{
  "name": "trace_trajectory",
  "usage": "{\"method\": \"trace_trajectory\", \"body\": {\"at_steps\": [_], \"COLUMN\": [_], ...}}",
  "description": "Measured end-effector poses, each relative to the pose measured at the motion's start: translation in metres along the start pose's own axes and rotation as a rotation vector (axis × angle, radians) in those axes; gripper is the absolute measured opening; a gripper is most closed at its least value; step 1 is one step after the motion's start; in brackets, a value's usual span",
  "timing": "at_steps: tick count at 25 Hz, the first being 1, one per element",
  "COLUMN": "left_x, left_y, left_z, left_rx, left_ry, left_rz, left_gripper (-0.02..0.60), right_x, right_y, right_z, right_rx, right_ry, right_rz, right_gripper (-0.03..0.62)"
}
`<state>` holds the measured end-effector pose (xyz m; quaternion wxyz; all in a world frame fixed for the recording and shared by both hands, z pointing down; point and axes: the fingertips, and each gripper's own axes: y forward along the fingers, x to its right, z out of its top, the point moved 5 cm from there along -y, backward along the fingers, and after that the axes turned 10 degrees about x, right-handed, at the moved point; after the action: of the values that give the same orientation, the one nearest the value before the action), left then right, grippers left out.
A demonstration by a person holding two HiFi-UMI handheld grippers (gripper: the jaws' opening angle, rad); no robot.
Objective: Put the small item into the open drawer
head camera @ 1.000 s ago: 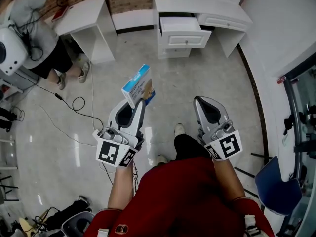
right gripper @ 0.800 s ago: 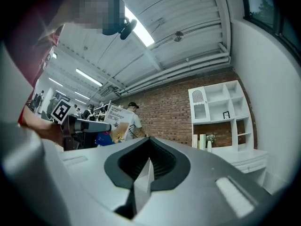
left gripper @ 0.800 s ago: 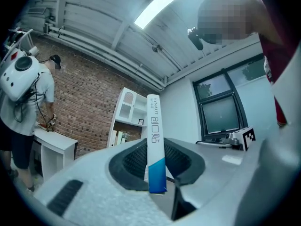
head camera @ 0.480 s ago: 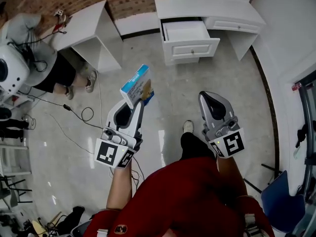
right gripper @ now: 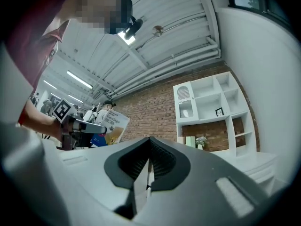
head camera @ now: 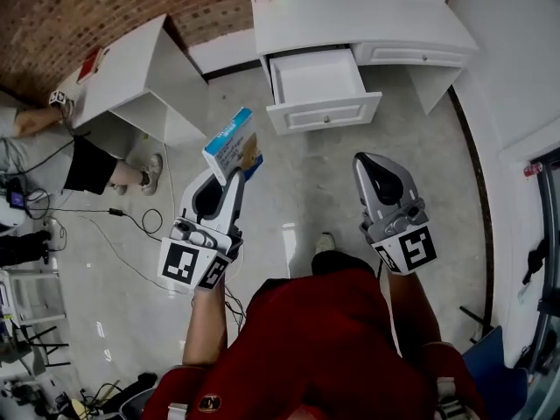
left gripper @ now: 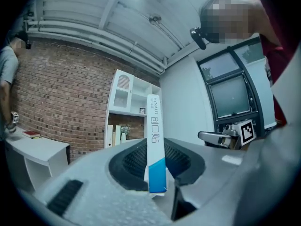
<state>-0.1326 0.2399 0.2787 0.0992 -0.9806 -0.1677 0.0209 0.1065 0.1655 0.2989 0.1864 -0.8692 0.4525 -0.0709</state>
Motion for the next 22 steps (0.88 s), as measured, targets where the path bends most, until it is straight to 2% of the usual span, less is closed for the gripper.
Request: {"method": "trace_trajectory", "body": {"at_steps": [3, 9, 15, 22], "left_x": [-0.004, -0.026, -0.057, -0.109], "left_y": [0.014, 0.085, 0.126, 0.186], "left_z": [-0.004, -0.029, -0.053, -0.094], "left_rx": [-0.007, -0.074, -0.114, -0.185], "left_ry": [0.006, 0.000, -0.009, -0.020], "left_rz": [-0.004, -0.019, -0.049, -0.125], "left_gripper": [0.086, 0.086, 0.086, 0.086], "right_x": [0.015, 0.071, 0.096, 0.127], "right_y": [0.005, 0.036, 0.065, 0.115], "right_z": [-0.002, -0.026, -0.044, -0.071], "right_rx": [0.003, -0.023, -0.047, -0.083], "right_ry": [-0.008, 0.016, 0.012, -0.020], "right_rz": [-0.004, -0.019, -0.042, -0.085], "right_gripper": [0.011, 0.011, 0.011, 0.011]}}
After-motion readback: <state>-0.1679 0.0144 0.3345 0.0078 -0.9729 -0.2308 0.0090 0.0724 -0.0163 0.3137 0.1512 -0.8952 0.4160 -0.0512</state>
